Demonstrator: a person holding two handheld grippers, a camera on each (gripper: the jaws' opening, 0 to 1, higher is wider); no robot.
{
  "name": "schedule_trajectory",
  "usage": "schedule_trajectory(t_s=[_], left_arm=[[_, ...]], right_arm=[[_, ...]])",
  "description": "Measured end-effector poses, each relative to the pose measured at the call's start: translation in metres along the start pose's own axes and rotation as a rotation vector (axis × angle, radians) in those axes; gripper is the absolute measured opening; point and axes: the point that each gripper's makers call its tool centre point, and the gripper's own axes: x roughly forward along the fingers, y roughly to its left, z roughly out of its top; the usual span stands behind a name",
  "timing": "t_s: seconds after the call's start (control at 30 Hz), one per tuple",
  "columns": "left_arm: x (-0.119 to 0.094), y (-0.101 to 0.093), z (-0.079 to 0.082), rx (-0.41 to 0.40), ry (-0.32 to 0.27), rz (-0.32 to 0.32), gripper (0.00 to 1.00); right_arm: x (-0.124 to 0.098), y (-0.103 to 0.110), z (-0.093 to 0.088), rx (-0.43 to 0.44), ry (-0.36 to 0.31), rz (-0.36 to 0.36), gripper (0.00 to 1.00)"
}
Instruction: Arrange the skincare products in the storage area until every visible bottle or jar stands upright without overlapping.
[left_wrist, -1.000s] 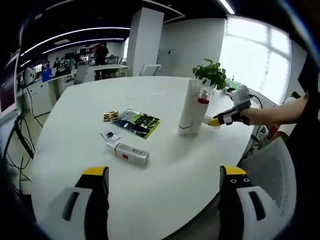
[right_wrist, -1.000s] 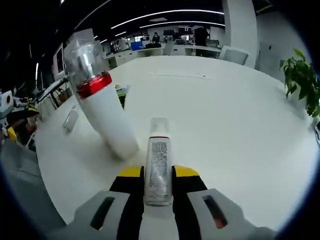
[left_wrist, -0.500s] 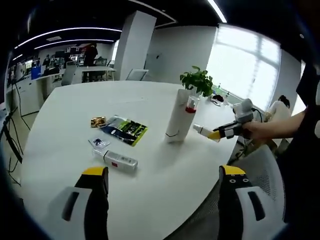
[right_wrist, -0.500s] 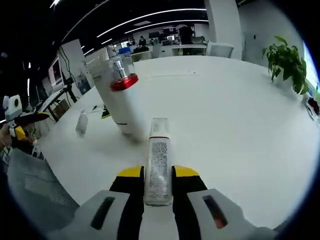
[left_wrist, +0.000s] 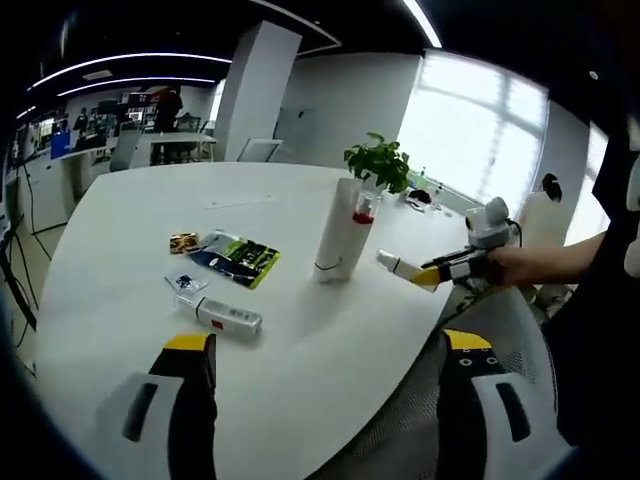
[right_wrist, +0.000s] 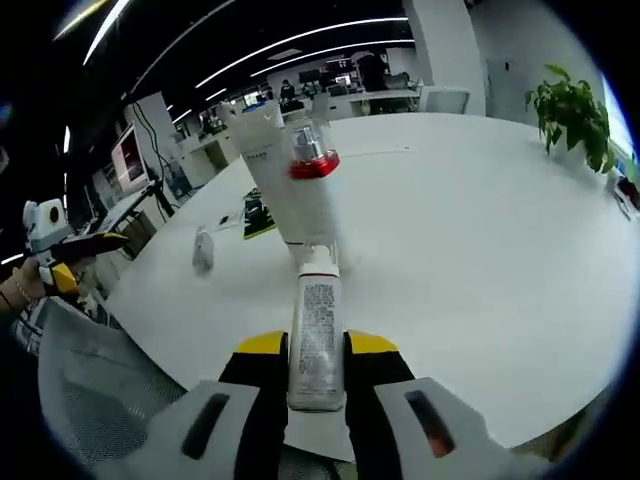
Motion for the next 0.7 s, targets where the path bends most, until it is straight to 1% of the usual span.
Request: schedule_trajectory(t_s=[0.03, 0.07, 0.17, 0.2, 0.23, 0.27, 0.3, 0.33, 0.4, 0.5, 0.6, 0.67, 0.7], left_arm=[[-0.001, -0.002, 0.001, 0.003, -0.002, -0.005, 0.88], [-0.002, -0.005, 0.002, 0.009, -0.009, -0.01, 0.88], [-0.004, -0.01, 0.005, 0.002, -0.025, -0.022, 0.89], [-0.004, -0.012, 0.005, -0.006, -0.031, -0.03, 0.89], [-0.005, -0.013, 0.005, -0.008, -0.031, -0.034, 0.89], [-0.005, -0.013, 0.003, -0.006, -0.027, -0.037, 0.89], [-0.005, -0.013, 0.003, -0.005, -0.026, -0.037, 0.89], [-0.006, -0.014, 0.002, 0.0, -0.023, -0.039, 0.89], [-0.008, -0.014, 0.004, 0.0, -0.028, -0.042, 0.89], [-0.011, -0.017, 0.01, -0.013, -0.045, -0.048, 0.89], [-0.011, -0.017, 0.013, -0.022, -0.057, -0.048, 0.91], [-0.011, -0.017, 0.015, -0.027, -0.062, -0.052, 0.91], [-0.012, -0.018, 0.016, -0.03, -0.066, -0.054, 0.91]], right_arm=[[-0.001, 0.004, 0.0, -0.003, 0.0, 0.009, 0.2], [-0.003, 0.013, 0.002, -0.009, -0.004, 0.023, 0.2], [-0.007, 0.022, 0.008, -0.011, -0.017, 0.044, 0.2], [-0.004, 0.027, 0.009, -0.032, -0.022, 0.05, 0.2], [-0.004, 0.025, 0.009, -0.08, -0.015, 0.037, 0.2], [-0.006, 0.029, 0.009, -0.086, -0.007, 0.039, 0.2], [-0.006, 0.03, 0.01, -0.081, -0.012, 0.042, 0.2], [-0.011, 0.038, 0.015, -0.094, -0.028, 0.05, 0.2], [-0.01, 0.038, 0.018, -0.114, -0.028, 0.051, 0.2], [-0.009, 0.044, 0.026, -0.105, -0.05, 0.074, 0.2], [-0.008, 0.052, 0.03, -0.134, -0.057, 0.09, 0.2], [-0.009, 0.061, 0.032, -0.131, -0.073, 0.113, 0.2], [-0.01, 0.068, 0.035, -0.125, -0.091, 0.134, 0.2]])
